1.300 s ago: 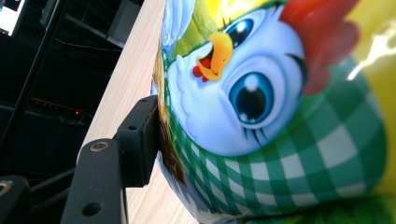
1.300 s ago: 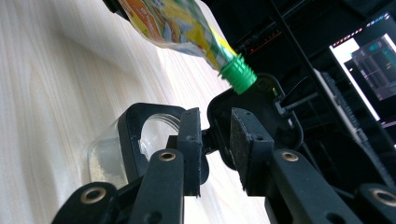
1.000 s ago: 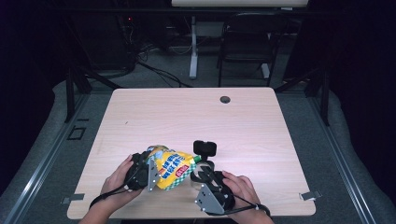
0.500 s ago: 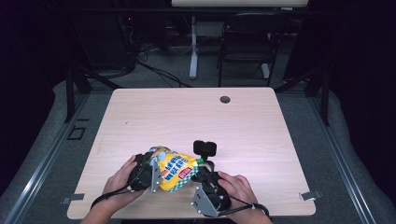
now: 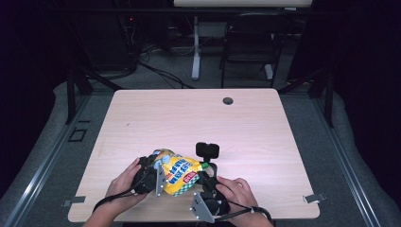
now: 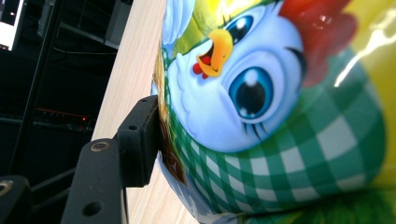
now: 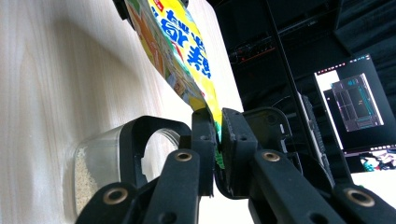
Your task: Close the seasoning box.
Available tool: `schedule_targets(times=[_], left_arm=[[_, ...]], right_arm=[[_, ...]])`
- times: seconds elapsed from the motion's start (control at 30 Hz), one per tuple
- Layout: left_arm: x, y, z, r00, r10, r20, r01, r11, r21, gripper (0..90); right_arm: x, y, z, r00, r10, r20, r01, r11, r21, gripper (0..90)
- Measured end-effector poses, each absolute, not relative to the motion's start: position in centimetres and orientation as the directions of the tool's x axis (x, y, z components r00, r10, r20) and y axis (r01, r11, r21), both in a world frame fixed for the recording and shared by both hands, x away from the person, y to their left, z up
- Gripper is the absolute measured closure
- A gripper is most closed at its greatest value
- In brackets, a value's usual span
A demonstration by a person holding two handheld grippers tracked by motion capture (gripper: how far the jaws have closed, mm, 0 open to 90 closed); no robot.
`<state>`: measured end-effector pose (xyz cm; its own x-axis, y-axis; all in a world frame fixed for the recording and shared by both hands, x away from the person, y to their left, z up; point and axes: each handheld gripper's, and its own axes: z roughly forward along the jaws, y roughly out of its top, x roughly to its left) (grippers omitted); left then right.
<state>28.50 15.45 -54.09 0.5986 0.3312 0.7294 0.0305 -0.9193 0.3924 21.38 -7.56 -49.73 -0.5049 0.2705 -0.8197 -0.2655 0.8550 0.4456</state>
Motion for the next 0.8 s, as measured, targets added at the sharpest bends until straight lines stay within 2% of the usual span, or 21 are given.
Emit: schedule_targets(times=[0.3,0.8], left_arm=[[28.45,15.57,-54.09,0.597,0.315,0.738,0.029,-0.928,0.372,41.2],[28.33,15.72,-53.63,0.585,0.265,0.767,0.020,-0.950,0.312,41.3]], right_arm=[[21.21,-7.16,-49.90,-0.496,0.238,-0.835,-0.269,0.872,0.408,89.5],[20.88,-6.88,-50.34,-0.491,0.235,-0.839,-0.272,0.874,0.403,90.0]])
